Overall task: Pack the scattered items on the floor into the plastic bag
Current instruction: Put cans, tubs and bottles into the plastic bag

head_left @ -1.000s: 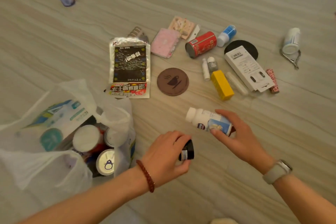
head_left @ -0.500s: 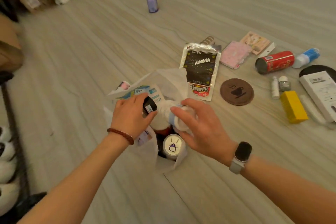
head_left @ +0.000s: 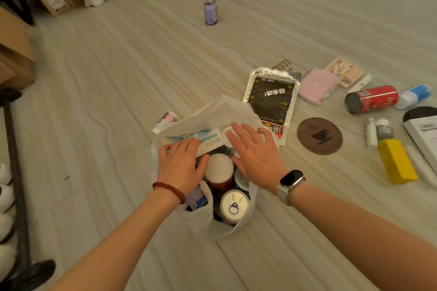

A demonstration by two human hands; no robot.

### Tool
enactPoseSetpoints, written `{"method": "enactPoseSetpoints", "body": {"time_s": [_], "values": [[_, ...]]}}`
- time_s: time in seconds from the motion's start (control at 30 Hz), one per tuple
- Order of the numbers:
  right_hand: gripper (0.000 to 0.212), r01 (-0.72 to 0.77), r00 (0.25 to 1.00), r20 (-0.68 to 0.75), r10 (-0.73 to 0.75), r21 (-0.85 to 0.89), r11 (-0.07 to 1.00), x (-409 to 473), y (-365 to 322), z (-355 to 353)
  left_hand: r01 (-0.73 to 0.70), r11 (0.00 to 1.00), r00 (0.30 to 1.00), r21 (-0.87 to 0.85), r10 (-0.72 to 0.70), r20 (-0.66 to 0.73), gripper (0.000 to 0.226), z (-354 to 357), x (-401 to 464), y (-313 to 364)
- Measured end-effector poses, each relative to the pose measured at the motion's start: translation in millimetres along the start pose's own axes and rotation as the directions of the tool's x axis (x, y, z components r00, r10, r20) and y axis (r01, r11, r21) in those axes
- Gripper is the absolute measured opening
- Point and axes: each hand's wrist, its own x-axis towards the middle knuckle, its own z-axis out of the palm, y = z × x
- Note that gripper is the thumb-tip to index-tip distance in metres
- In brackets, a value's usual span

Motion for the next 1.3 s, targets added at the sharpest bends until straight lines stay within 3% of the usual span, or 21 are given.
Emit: {"method": "enactPoseSetpoints", "body": {"time_s": [0.1, 0.2, 0.3, 0.43, 0.53, 0.63, 0.7, 0.77, 0.87, 0.97, 1.17, 1.3], "values": [[0.044, 0.028, 1.000, 0.006, -0.028, 0.014, 1.000, -15.1, 6.7, -1.6, -0.099, 0.989, 0.990, -0.111, 0.086, -0.116, 0.045, -4.8, -1.1, 13.3], [0.037, 0.001, 0.999, -0.035, 0.005, 0.165, 0.986, -31.9, 21.3, -8.2, -0.203, 0.961, 0.958, -0.188, 0.155, -0.241, 0.037, -13.2, 8.9, 32.5], [0.036, -0.098, 0.995, 0.014, 0.098, 0.306, 0.947, -44.5, 45.6, -22.7, -0.259, 0.925, 0.944, -0.277, 0.182, -0.276, 0.035, -22.0, 32.7, 53.3], [0.038, -0.327, 0.943, 0.057, 0.327, 0.331, 0.885, -58.5, 91.8, -63.3, -0.300, 0.879, 0.944, -0.370, 0.218, -0.248, 0.038, -39.2, 62.7, 93.7], [0.035, -0.532, 0.842, 0.099, 0.530, 0.316, 0.786, -74.0, 121.1, -99.3, -0.372, 0.849, 0.927, -0.376, 0.324, -0.186, 0.035, -55.4, 70.2, 125.9], [0.038, -0.732, 0.678, 0.213, 0.704, 0.291, 0.616, -95.6, 147.3, -120.0, -0.389, 0.824, 0.914, -0.412, 0.400, -0.063, 0.032, -65.4, 71.9, 161.0], [0.041, -0.822, 0.565, 0.296, 0.770, 0.275, 0.498, -113.8, 167.6, -120.7, -0.392, 0.828, 0.897, -0.400, 0.441, 0.035, 0.035, -60.2, 75.4, 188.6], [0.046, -0.866, 0.500, 0.364, 0.786, 0.218, 0.449, -131.6, 189.3, -109.2, -0.387, 0.842, 0.879, -0.376, 0.460, 0.125, 0.037, -41.8, 82.7, 217.2], [0.052, -0.896, 0.440, 0.399, 0.805, 0.141, 0.420, -150.5, 219.4, -74.8, -0.276, 0.898, 0.874, -0.344, 0.383, 0.299, 0.043, 13.4, 98.1, 249.6], [0.061, -0.910, 0.410, 0.398, 0.821, 0.112, 0.400, -158.0, 242.4, -30.9, -0.084, 0.963, 0.868, -0.255, 0.196, 0.456, 0.054, 75.7, 114.3, 261.2], [0.072, -0.925, 0.378, 0.382, 0.843, 0.119, 0.360, -163.4, 254.9, 39.9, 0.113, 0.993, 0.884, -0.033, -0.085, 0.459, 0.091, 148.8, 151.8, 273.5], [0.074, -0.877, 0.481, 0.342, 0.808, 0.191, 0.441, -174.4, 251.4, 59.7, 0.249, 0.968, 0.838, -0.026, -0.202, 0.507, 0.096, 153.9, 164.3, 283.5]]}}
